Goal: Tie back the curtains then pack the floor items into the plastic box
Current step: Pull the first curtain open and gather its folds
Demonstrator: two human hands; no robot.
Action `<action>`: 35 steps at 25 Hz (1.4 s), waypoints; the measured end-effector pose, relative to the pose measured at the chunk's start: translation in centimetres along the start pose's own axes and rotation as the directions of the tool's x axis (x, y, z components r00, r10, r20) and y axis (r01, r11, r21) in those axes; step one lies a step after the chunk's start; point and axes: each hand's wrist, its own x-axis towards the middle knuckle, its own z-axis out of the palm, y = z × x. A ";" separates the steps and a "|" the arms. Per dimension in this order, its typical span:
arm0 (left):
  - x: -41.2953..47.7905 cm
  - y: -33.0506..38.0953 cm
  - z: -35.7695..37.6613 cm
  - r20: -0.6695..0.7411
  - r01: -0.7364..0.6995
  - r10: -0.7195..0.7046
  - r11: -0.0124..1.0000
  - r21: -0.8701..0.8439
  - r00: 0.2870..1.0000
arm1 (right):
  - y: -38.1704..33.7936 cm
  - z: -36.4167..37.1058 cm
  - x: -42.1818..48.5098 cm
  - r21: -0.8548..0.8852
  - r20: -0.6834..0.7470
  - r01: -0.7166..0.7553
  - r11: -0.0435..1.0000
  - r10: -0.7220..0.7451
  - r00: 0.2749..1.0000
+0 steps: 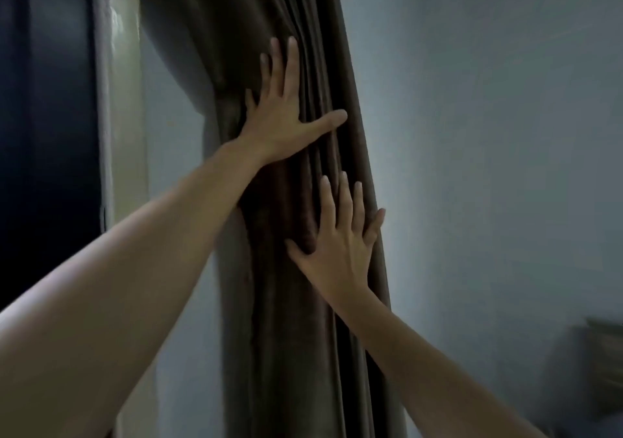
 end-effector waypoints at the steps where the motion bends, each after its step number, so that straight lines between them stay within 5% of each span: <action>1: -0.7 -0.1 -0.3 -0.012 0.007 -0.007 1.000 0.010 1.000 | 0.1 -0.3 -0.5 0.043 0.008 0.037 0.998 -0.038 0.999; 5: -5.0 -0.2 -1.2 -0.022 0.066 -0.065 0.995 0.079 0.998 | 0.0 -2.1 -4.1 0.232 0.081 0.124 0.965 -0.147 0.986; 17: -25.6 6.7 -2.5 -0.147 0.497 -0.480 0.861 0.113 0.865 | -1.7 -7.3 -15.3 0.599 0.379 -0.105 0.793 -0.166 0.911; 22: -31.9 7.5 -3.8 -0.251 0.632 -0.605 0.773 0.041 0.756 | -1.9 -8.9 -18.6 0.846 0.410 -0.265 0.463 -0.246 0.878; 26: -36.2 8.8 -5.6 -0.169 0.664 -0.664 0.745 -0.069 0.728 | -2.4 -9.6 -20.4 0.851 0.523 -0.472 0.229 -0.298 0.798; 35: -40.8 9.2 -9.4 -0.088 0.762 -0.819 0.563 -0.321 0.568 | -3.4 -11.1 -21.0 0.778 0.571 -0.628 -0.003 -0.414 0.709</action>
